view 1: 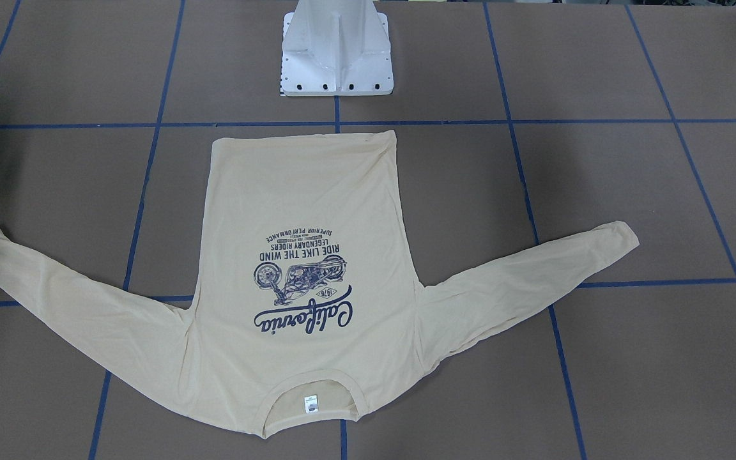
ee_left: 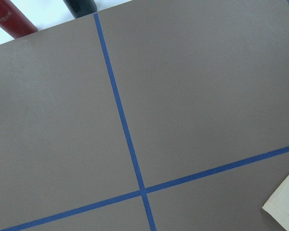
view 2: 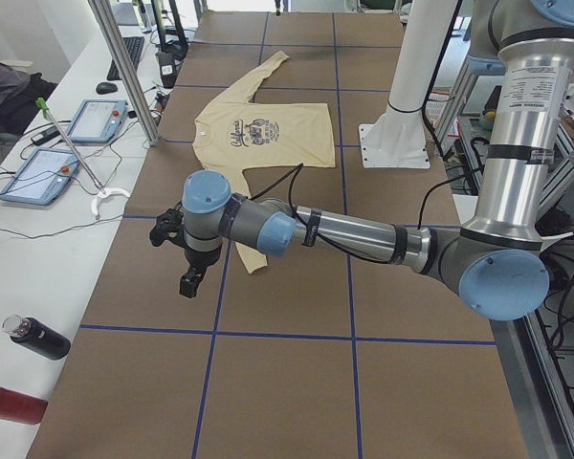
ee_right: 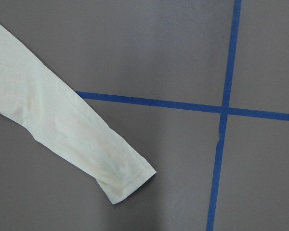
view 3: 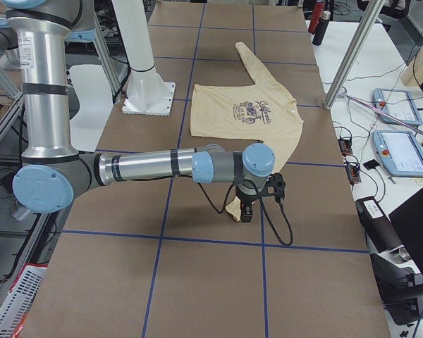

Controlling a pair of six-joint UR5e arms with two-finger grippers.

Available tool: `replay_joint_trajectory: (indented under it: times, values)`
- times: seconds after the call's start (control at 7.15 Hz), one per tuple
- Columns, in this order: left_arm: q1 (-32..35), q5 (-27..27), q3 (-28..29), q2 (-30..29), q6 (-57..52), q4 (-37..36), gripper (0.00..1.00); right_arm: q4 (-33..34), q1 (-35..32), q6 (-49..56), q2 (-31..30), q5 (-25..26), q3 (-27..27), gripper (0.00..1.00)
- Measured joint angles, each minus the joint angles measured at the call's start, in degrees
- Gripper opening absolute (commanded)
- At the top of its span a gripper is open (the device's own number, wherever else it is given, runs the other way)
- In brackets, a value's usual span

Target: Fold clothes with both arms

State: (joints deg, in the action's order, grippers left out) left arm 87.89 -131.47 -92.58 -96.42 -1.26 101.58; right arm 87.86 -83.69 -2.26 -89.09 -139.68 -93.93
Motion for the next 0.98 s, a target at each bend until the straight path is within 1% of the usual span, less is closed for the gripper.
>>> replay_joint_trajectory:
  times: [0.14, 0.28, 0.42, 0.56, 0.7, 0.98]
  values:
    - [-0.05, -0.06, 0.33, 0.05, 0.00, 0.66, 1.00, -6.11, 1.41, -0.52, 0.18, 0.26, 3.79, 1.00]
    - [-0.07, -0.09, 0.44, 0.19, -0.03, 1.86, 1.00, -13.32, 3.13, -3.53, 0.41, 0.56, 7.82, 1.00]
    - [-0.09, -0.12, 0.49, 0.41, -0.03, 3.06, 1.00, -19.60, 6.12, -9.64, 0.54, 1.65, 9.96, 1.00]
    - [-0.09, -0.49, 0.48, 0.58, 0.00, 3.60, 1.00, -24.02, 9.82, -16.02, 0.80, 3.72, 10.79, 1.00]
    - [-0.09, -1.17, 0.50, 0.71, 0.02, 3.80, 1.00, -26.38, 12.97, -20.83, 1.23, 5.48, 11.12, 1.00]
    - [-0.09, -2.36, 0.44, 0.78, 0.08, 3.88, 1.00, -27.74, 15.93, -24.06, 1.26, 6.69, 11.21, 1.00]
